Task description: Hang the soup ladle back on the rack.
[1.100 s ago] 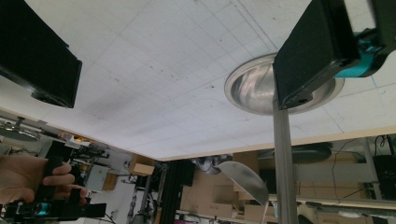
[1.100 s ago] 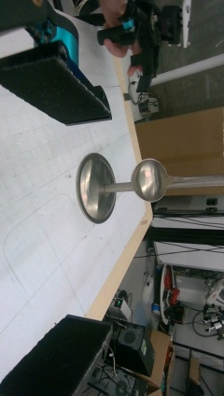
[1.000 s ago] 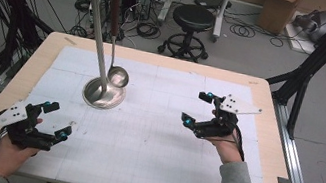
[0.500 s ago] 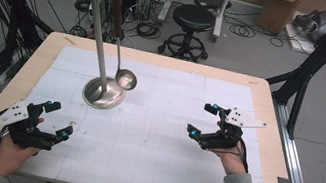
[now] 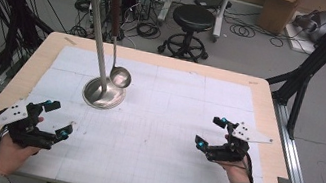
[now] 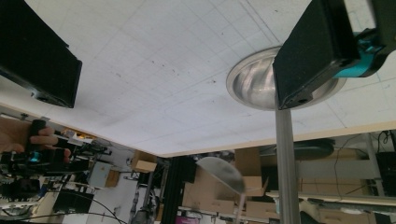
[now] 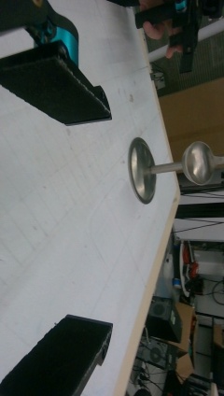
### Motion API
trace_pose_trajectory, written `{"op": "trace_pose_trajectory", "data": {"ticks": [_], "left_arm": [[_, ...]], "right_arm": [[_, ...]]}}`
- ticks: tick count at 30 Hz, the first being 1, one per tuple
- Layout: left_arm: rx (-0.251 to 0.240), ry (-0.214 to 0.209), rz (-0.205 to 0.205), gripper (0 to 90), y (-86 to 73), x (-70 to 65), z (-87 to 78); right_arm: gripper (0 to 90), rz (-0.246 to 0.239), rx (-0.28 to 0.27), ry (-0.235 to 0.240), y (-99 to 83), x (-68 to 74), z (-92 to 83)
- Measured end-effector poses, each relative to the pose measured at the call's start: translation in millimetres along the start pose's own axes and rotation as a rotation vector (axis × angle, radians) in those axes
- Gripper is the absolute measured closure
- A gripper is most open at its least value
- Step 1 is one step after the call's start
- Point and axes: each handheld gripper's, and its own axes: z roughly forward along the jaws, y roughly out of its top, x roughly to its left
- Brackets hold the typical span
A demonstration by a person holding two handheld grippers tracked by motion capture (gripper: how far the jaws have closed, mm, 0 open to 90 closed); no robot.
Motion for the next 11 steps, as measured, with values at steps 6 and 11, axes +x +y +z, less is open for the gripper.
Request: {"op": "trace_pose_trajectory", "data": {"ticks": [6, 11], "left_arm": [[0.001, 0.010, -0.002, 1.7, -0.4, 0.8, 1.4], [0.006, 0.006, -0.005, 1.7, -0.5, 1.6, 3.9]], "right_arm": [[0.8, 0.035, 0.003, -0.019, -7.9, 0.7, -2.6], [0.8, 0.040, -0.012, -0.026, -7.8, 0.6, -3.8]]}}
